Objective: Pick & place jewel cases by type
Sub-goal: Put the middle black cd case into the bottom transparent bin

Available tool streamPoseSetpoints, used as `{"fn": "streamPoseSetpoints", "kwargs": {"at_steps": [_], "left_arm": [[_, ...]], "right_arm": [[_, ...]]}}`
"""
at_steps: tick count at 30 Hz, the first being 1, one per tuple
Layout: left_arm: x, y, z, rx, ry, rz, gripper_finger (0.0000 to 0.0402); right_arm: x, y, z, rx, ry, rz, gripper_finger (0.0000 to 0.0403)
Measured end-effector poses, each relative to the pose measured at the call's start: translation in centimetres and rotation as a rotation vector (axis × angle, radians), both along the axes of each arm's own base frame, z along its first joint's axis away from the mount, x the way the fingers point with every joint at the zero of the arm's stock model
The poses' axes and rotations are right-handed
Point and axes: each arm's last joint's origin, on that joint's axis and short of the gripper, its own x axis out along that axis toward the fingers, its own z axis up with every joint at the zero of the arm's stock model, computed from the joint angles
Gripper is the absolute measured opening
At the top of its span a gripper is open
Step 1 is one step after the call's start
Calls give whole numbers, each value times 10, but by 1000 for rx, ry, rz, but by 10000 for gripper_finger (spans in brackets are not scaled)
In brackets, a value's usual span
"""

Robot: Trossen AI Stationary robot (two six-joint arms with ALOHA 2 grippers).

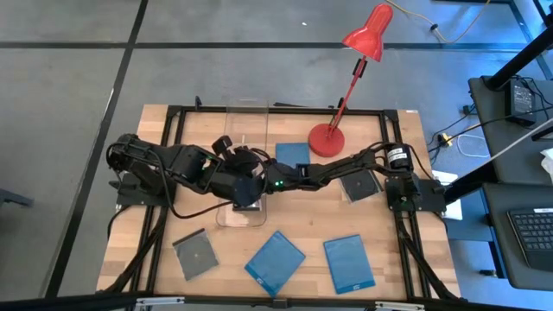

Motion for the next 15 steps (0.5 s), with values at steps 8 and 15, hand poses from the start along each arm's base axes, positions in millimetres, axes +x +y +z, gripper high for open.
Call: {"fn": "streamPoseSetpoints", "kwargs": {"at_steps": [8,15], "left_arm": [[0,0,0,0,0,-1,4],[0,0,0,-14,6,-10,4]], "right_arm": [[0,-1,0,-22,1,15,33],[0,0,0,-15,0,27,33]]}}
